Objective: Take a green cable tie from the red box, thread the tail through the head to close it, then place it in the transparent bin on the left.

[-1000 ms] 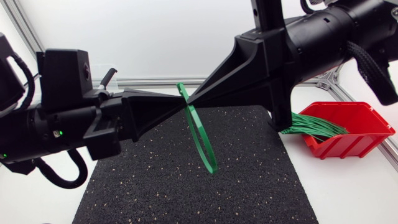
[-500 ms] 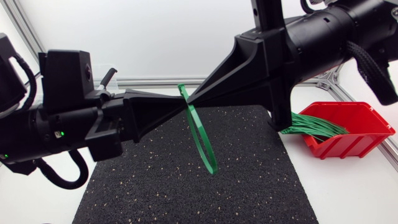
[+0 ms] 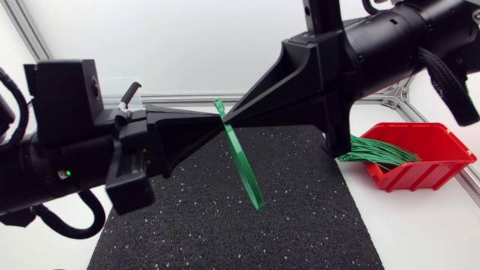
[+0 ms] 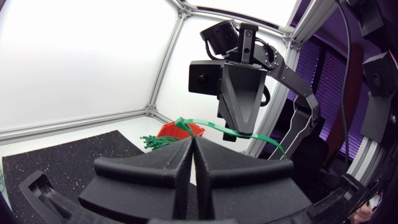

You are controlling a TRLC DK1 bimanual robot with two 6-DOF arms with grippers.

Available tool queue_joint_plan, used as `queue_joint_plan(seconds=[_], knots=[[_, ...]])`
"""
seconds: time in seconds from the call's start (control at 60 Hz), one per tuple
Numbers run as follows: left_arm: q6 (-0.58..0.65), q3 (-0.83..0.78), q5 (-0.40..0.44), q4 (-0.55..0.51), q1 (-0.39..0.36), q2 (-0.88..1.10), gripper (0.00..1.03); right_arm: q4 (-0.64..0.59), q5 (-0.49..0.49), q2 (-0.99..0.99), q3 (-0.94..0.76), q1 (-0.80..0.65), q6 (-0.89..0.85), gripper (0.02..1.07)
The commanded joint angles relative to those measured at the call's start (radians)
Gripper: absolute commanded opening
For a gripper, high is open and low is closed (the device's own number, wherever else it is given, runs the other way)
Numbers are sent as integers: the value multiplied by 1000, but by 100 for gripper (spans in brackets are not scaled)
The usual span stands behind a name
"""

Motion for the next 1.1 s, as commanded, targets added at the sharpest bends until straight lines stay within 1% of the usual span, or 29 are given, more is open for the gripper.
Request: queue_joint_plan(seconds=[0.0, 0.083, 0.167, 0.35, 0.617, 0.783, 0.867, 0.9, 0.933, 1.083], knots=[[73, -25, -29, 9, -59, -31, 4, 11, 15, 13, -32, -12, 41, 8], [110, -36, -80, 9, -95, -34, 4, 9, 14, 13, -27, -12, 41, 8], [145, -44, -118, 15, -102, -38, 4, -2, 14, 7, -27, -12, 41, 8], [156, -42, -120, 24, -48, -34, 4, -14, 18, -10, -41, -14, 51, 8], [194, -38, -130, 29, -39, -44, 4, -12, 29, 25, -49, -15, 55, 8], [274, -62, -227, 38, -118, -51, 4, -14, 29, 35, -39, -17, 57, 8], [317, -79, -296, 49, -177, -54, 4, -15, 28, 33, -33, -23, 57, 8], [326, -84, -308, 50, -195, -54, 4, -14, 28, 25, -33, -23, 57, 8], [338, -88, -321, 53, -204, -51, 4, -14, 28, 18, -32, -23, 57, 8], [341, -94, -325, 64, -200, -40, 4, -17, 28, 12, -32, -41, 57, 8]])
